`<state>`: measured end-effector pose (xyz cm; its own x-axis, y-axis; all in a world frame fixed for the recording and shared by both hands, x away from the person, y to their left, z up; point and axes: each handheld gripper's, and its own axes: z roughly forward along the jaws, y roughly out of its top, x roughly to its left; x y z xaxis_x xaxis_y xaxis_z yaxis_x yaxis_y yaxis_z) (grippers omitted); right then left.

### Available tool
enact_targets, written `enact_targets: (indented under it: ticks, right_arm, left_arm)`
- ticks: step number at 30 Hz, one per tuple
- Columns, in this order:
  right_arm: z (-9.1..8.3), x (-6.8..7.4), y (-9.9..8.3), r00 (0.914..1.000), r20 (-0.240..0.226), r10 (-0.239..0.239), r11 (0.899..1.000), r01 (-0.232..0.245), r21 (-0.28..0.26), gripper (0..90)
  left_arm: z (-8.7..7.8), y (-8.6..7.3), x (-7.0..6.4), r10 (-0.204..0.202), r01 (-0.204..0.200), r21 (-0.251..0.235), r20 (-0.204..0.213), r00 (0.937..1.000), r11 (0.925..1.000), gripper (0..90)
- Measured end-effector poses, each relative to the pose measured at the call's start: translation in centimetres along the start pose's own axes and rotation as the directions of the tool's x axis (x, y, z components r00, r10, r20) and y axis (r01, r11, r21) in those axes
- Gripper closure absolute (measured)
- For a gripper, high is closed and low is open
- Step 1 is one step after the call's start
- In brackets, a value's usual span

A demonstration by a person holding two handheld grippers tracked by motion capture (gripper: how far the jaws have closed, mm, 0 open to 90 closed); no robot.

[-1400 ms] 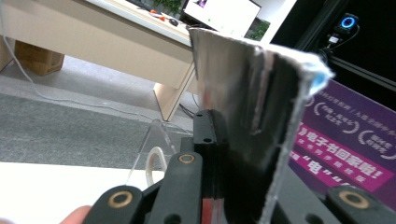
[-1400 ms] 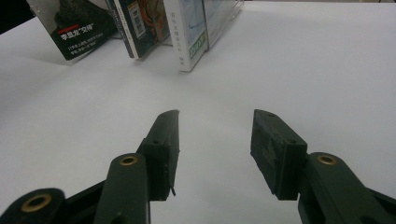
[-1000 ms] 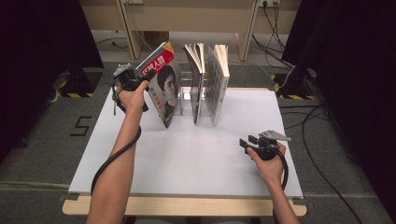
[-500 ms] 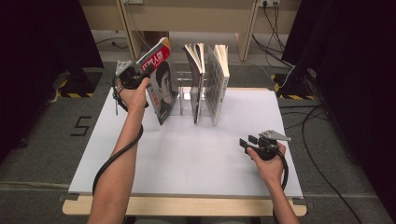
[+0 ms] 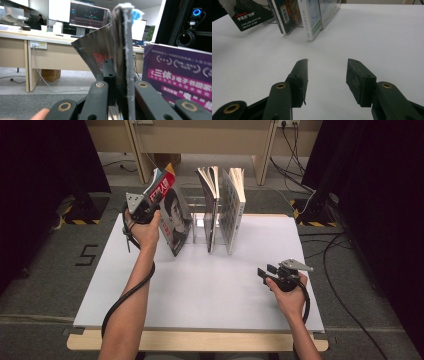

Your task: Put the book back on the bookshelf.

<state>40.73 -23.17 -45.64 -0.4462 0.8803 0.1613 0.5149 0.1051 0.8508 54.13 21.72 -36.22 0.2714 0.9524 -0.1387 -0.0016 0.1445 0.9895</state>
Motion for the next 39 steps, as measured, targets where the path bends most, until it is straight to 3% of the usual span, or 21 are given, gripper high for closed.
enact_targets:
  ticks: [2, 5, 7, 12, 21, 25, 28, 29, 31, 32, 34, 36, 39]
  right_arm:
    - [0.0, -0.2, -0.1, 1.0, 0.002, -0.004, 1.0, 0.004, 0.0, 52.7]
    - [0.0, -0.1, 0.0, 1.0, 0.002, -0.004, 1.0, 0.004, 0.0, 52.6]
    - [0.0, 0.0, 0.0, 1.0, 0.0, -0.004, 1.0, 0.004, 0.003, 52.7]
    - [0.1, 0.1, 0.0, 1.0, -0.001, -0.004, 1.0, 0.004, 0.004, 52.6]
    - [0.2, 0.2, 0.0, 1.0, -0.003, -0.009, 1.0, 0.009, 0.008, 52.6]
    - [0.2, 0.3, 0.0, 1.0, -0.004, -0.007, 1.0, 0.007, 0.009, 52.6]
    - [0.2, 0.3, 0.0, 1.0, -0.005, -0.006, 1.0, 0.006, 0.011, 52.5]
    - [0.1, 0.3, 0.0, 1.0, -0.005, -0.007, 1.0, 0.007, 0.01, 52.5]
    - [0.1, 0.2, 0.0, 0.9999, -0.004, -0.01, 1.0, 0.01, 0.009, 52.5]
    - [0.1, 0.2, 0.0, 0.9999, -0.004, -0.01, 1.0, 0.01, 0.01, 52.5]
    - [0.2, 0.1, 0.0, 1.0, -0.002, -0.002, 1.0, 0.002, 0.019, 52.4]
    - [0.3, 0.1, -0.1, 1.0, -0.004, -0.004, 1.0, 0.004, 0.024, 52.3]
    - [0.4, 0.2, -0.1, 1.0, -0.008, -0.005, 1.0, 0.006, 0.028, 52.3]
  left_arm:
    - [0.0, 0.1, 0.0, 0.039, -0.039, 0.026, 0.015, 0.9991, 0.9989, 82.8]
    - [0.0, 0.2, 0.3, 0.033, -0.034, 0.038, 0.01, 0.9994, 0.9987, 79.1]
    - [0.1, 0.3, 0.7, 0.009, -0.009, 0.048, 0.017, 0.9998, 0.9988, 76.3]
    - [-0.3, 0.2, 1.1, 0.001, -0.002, 0.052, 0.011, 0.9999, 0.9986, 75.3]
    - [-0.8, 0.3, 2.0, -0.081, 0.08, 0.066, 0.021, 0.9965, 0.9946, 58.4]
    - [-0.9, 0.2, 2.0, -0.1, 0.097, 0.085, 0.034, 0.9944, 0.9916, 56.2]
    - [-0.8, 0.2, 2.2, -0.124, 0.119, 0.11, 0.043, 0.9913, 0.9868, 66.4]
    - [-0.8, 0.2, 2.4, -0.148, 0.142, 0.115, 0.047, 0.9878, 0.9832, 73.3]
    - [-0.7, 0.6, 2.8, -0.219, 0.21, 0.125, 0.062, 0.9737, 0.9696, 76.2]
    - [-0.5, 0.8, 2.9, -0.229, 0.219, 0.133, 0.066, 0.9711, 0.9665, 77.8]
    - [-0.3, 1.4, 2.7, -0.206, 0.194, 0.158, 0.062, 0.9765, 0.9681, 81.7]
    - [0.0, 2.0, 2.5, -0.196, 0.18, 0.193, 0.064, 0.9786, 0.9645, 86.1]
    - [0.2, 2.8, 1.8, -0.13, 0.11, 0.201, 0.088, 0.9876, 0.9734, 86.4]
